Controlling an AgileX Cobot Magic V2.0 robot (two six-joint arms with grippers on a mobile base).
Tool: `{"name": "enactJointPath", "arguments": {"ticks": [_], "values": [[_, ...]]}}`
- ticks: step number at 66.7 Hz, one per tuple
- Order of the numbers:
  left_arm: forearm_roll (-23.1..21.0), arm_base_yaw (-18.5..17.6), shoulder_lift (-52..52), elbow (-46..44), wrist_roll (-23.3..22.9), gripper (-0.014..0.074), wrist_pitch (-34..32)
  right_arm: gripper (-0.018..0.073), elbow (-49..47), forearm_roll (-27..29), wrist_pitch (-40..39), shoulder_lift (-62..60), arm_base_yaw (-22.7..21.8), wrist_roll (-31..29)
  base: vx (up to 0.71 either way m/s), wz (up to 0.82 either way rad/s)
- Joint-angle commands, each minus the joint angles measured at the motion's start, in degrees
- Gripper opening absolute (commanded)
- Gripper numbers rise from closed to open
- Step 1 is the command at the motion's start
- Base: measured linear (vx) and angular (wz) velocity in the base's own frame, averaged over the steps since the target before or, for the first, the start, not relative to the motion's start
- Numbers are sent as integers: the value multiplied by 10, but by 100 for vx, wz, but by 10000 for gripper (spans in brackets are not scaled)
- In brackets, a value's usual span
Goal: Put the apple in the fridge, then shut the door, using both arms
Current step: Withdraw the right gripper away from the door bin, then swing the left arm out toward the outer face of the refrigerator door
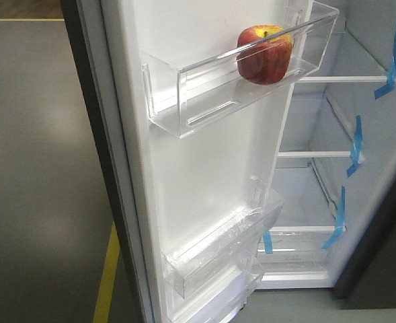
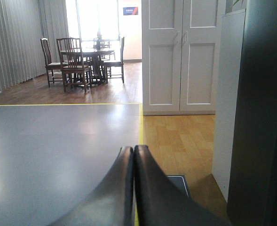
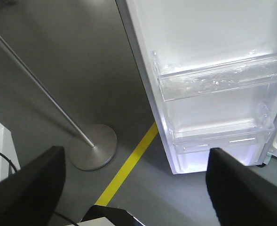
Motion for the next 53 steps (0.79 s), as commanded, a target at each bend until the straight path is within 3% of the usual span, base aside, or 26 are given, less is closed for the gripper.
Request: {"name": "enactJointPath", "arguments": {"ticks": [1,14,23,31,43,53], "values": [[-2,-4,-8,-10,-3,-6,-45,583,-12,17,-26,9,-1,-1,0,0],[-3,-4,-8,-10,-5,-6,-56,583,-12,17,-26,9,-1,-1,0,0],[-32,-4,-8,-10,-57,-6,-77,583,-12,17,-26,9,-1,-1,0,0],[-32,-4,-7,-25,-79,-6,-102,583,-12,17,-26,9,-1,-1,0,0],[-28,-4,51,-109,-71,-6,-60,583,-12,17,-24,9,-1,-1,0,0],[-27,-4,172,-208,-21,-6,13,583,-12,17,-24,9,-1,-1,0,0]]}}
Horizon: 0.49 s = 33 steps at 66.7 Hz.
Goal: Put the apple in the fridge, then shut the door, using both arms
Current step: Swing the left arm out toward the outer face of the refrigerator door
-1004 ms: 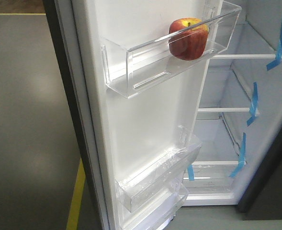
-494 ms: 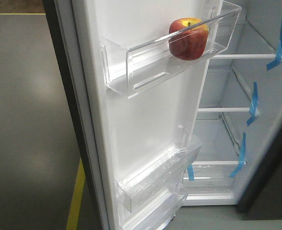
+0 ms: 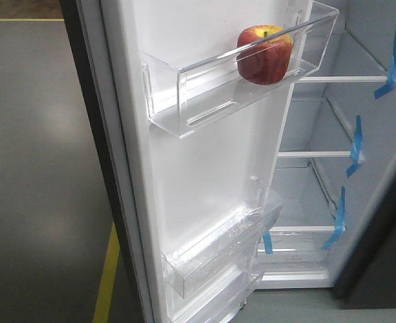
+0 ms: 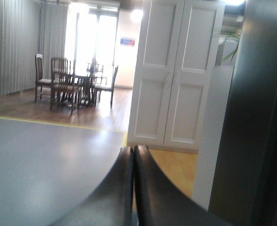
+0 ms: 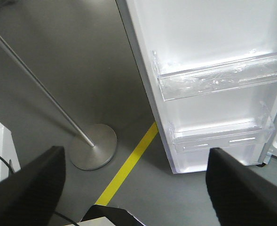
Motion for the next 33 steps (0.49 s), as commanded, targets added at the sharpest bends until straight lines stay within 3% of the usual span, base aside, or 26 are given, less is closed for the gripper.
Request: {"name": "enactJointPath", "arguments": {"ticks": [1,15,22,33], "values": [[-1,-4,81,-75,31,-6,20,583,-12,17,-26,9,-1,-2,0,0],[-2,-4,281,-232,102,-6,199,583,-12,17,-26,9,-1,-2,0,0],[-2,-4,370,-306,106,-6,285,583,-12,17,-26,9,-1,-2,0,0],[-7,-4,505,-403,106,-6,365,583,-12,17,-26,9,-1,-2,0,0]]}}
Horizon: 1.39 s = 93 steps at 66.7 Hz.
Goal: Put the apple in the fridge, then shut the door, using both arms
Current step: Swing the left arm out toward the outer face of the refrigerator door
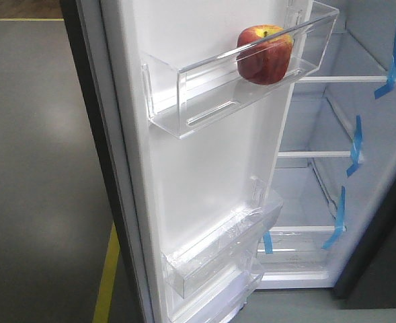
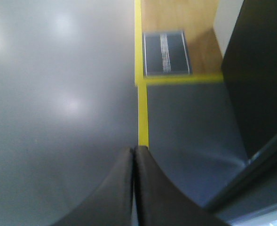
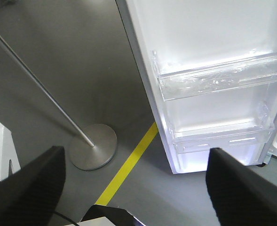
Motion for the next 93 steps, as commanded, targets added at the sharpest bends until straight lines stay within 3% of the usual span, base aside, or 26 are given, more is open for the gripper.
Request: {"name": "enactJointPath", "arguments": {"ticks": [1,12,35,51,67,72,93], "values": [[-7,-4,61,-65,1,-6,14,583,-12,17,-26,9,-1,-2,0,0],[-39,-6,159,-138,32,-6,58,583,-12,17,-26,9,-1,-2,0,0],[-308,-6,284,-244,223,-6,59,583,-12,17,-26,9,-1,-2,0,0],[-470,-6,338,-285,309,-6,76,583,-12,17,-26,9,-1,-2,0,0],[-616,-38,391,-323,361,-6,72,583,-12,17,-26,9,-1,-2,0,0],[-633,-53,409,-344,361,-6,72,583,-12,17,-26,9,-1,-2,0,0],[-635,-90,433,-377,366,-6,98,583,-12,17,-26,9,-1,-2,0,0]]}}
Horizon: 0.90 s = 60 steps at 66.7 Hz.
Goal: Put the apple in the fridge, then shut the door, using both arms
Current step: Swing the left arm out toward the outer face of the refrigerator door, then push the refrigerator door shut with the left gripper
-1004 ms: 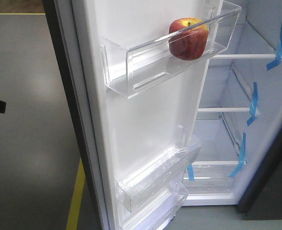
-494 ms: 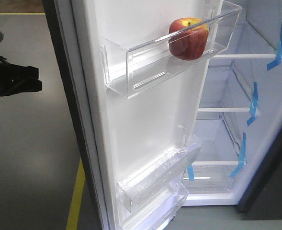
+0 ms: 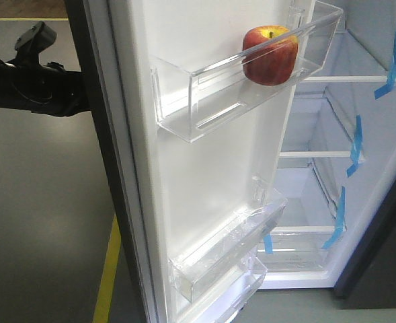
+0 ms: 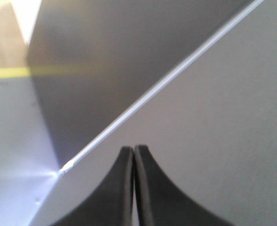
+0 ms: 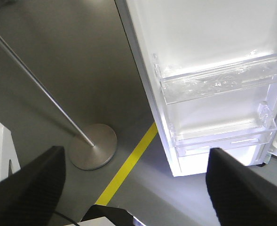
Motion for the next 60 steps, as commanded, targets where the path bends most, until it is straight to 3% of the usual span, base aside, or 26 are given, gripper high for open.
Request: {"name": "enactJointPath", "arguments": {"ticks": [1,17,50,60], "values": [[-33,-9,-28,-20,10,-6,22,583,-12,17,-26,9,-1,-2,0,0],[-33,-32,-29,-20,20,-6,51,583,-12,18,-25,9,-1,-2,0,0],[-35,-143,-49,-20,36,-6,25,583,-12,18,-25,9,-1,-2,0,0],[-57,-182,-49,-20,59,-6,17,583,-12,18,-25,9,-1,-2,0,0]]}}
